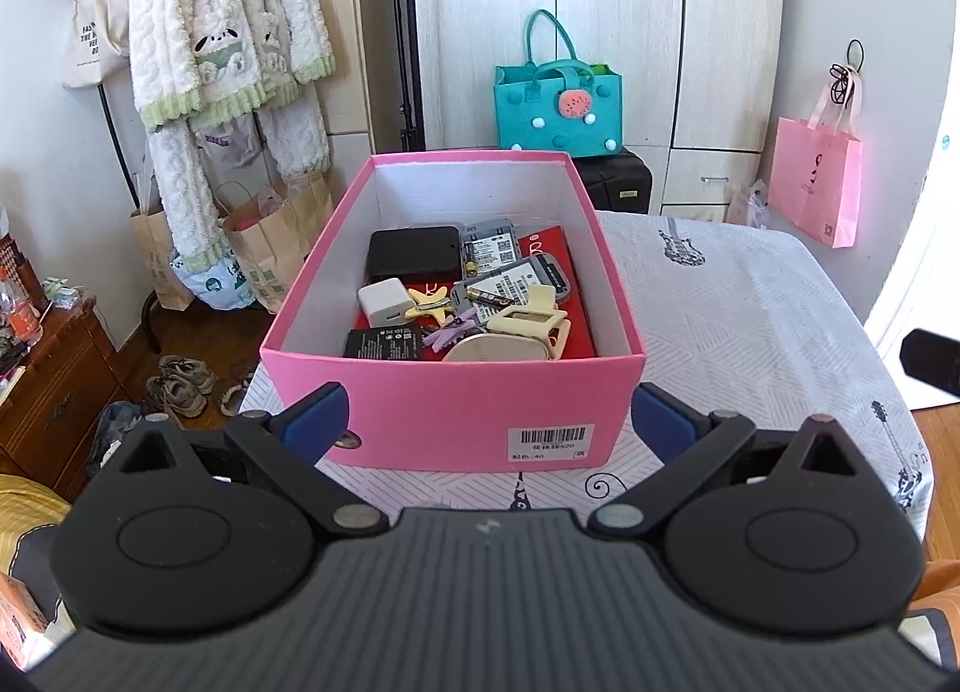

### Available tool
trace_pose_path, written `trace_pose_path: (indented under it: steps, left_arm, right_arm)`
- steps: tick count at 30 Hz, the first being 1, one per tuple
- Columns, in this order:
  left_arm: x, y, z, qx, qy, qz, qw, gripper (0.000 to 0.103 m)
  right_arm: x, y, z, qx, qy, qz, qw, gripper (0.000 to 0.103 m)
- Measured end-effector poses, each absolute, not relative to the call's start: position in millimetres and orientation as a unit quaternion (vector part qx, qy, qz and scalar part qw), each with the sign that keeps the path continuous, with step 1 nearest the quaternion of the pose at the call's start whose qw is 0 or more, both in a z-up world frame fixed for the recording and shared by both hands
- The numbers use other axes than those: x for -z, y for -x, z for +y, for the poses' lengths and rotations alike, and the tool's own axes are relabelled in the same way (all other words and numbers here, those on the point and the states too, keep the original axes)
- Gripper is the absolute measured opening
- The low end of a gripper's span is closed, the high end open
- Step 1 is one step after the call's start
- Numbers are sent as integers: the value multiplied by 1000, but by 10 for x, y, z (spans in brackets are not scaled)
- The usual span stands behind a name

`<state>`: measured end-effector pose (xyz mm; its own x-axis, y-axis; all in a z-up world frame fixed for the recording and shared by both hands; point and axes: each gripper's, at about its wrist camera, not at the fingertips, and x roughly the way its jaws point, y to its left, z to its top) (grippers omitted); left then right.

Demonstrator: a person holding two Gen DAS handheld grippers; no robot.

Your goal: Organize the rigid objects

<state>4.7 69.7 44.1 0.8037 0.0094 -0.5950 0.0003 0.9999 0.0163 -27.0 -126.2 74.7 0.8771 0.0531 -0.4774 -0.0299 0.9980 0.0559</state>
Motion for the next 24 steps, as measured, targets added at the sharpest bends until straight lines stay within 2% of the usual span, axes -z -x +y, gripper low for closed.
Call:
trace_pose_path:
  steps: [24]
  left_arm:
    - [-410,43,682,-22,-16,291,956,102]
  right_arm:
    - [-655,335,-1225,-27,-15,230,973,103]
